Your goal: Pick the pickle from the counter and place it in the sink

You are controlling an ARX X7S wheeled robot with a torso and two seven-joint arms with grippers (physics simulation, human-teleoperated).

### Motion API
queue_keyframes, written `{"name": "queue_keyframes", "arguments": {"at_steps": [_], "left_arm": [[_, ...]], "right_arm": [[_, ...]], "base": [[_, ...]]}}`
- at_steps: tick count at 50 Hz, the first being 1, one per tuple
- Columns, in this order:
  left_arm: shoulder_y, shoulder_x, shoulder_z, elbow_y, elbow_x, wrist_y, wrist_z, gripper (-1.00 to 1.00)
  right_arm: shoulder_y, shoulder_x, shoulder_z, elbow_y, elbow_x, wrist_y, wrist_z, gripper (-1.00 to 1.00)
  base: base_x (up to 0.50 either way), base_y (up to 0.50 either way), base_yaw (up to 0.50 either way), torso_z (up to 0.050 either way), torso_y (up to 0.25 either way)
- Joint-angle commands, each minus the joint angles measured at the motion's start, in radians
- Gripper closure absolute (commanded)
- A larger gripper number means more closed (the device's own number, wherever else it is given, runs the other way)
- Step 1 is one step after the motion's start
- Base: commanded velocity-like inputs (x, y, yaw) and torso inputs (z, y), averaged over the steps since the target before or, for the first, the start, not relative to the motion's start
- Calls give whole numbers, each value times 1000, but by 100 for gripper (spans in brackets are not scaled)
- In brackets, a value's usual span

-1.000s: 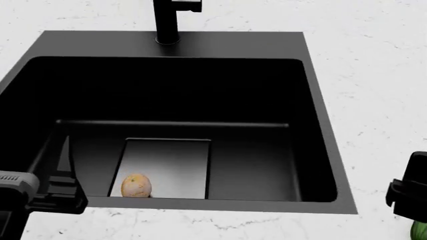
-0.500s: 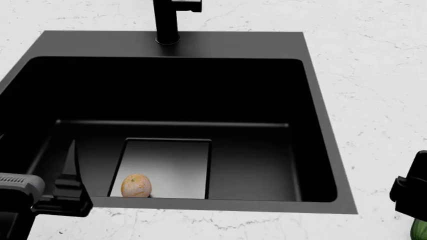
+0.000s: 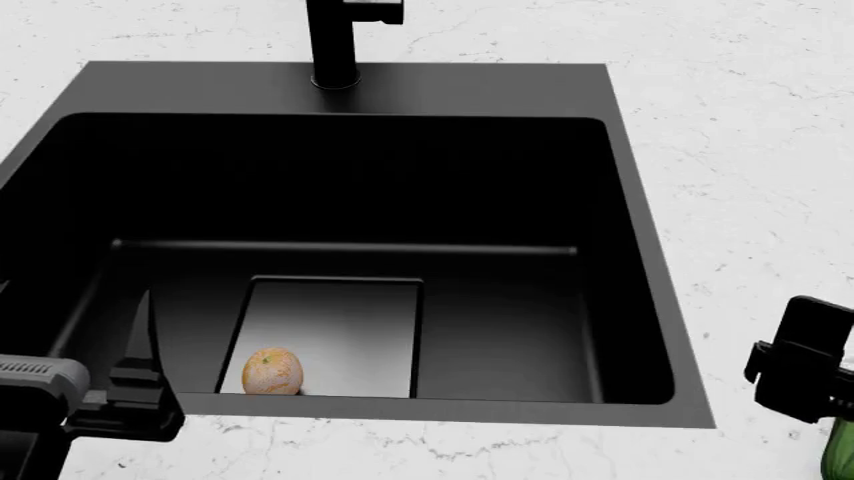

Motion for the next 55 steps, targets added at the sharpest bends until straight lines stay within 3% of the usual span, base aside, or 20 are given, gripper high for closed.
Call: {"name": "queue_keyframes", "arguments": {"at_steps": [1, 15, 34, 35, 47, 55], "left_arm": [[2, -5, 1, 2, -2, 0, -6, -100], [2, -11, 6, 5, -9, -2, -9, -100], [7, -16, 10, -10, -10, 10, -14, -100], [6, -17, 11, -10, -11, 10, -14, -100], [3, -19, 16, -10, -14, 9, -16, -100], [2, -22, 17, -5, -18, 7, -20, -100]], "right_arm": [[-69, -23, -11, 61, -102, -19, -95, -100], [-193, -42, 6, 73, -156, -50, -164, -100], [-188, -77, -53, 130, -204, -41, -222, -100], [-186, -74, -56, 124, -211, -39, -223, 100], [-175, -52, -52, 65, -256, -48, -212, 100], [-45, -18, -72, 10, -228, -1, -184, 100]], "base": [[0, 0, 0, 0, 0], [0, 0, 0, 0, 0], [0, 0, 0, 0, 0], [0, 0, 0, 0, 0], [1, 0, 0, 0, 0], [0, 0, 0, 0, 0]]}}
